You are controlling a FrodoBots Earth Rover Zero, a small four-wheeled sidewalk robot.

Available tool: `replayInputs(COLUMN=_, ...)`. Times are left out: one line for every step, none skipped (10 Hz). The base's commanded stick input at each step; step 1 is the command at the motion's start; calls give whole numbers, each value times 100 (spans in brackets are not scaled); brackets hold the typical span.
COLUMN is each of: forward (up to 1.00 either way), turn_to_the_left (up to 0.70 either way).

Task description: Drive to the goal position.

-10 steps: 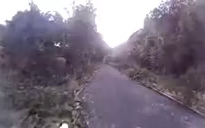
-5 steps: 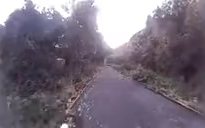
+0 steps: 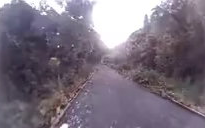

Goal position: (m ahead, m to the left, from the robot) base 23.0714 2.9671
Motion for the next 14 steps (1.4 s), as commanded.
replayInputs(forward=85, turn_to_the_left=0)
replayInputs(forward=85, turn_to_the_left=0)
replayInputs(forward=85, turn_to_the_left=0)
replayInputs(forward=85, turn_to_the_left=0)
replayInputs(forward=85, turn_to_the_left=0)
replayInputs(forward=85, turn_to_the_left=0)
replayInputs(forward=85, turn_to_the_left=0)
replayInputs(forward=85, turn_to_the_left=0)
replayInputs(forward=85, turn_to_the_left=0)
replayInputs(forward=85, turn_to_the_left=0)
replayInputs(forward=85, turn_to_the_left=0)
replayInputs(forward=85, turn_to_the_left=0)
replayInputs(forward=85, turn_to_the_left=0)
replayInputs(forward=85, turn_to_the_left=0)
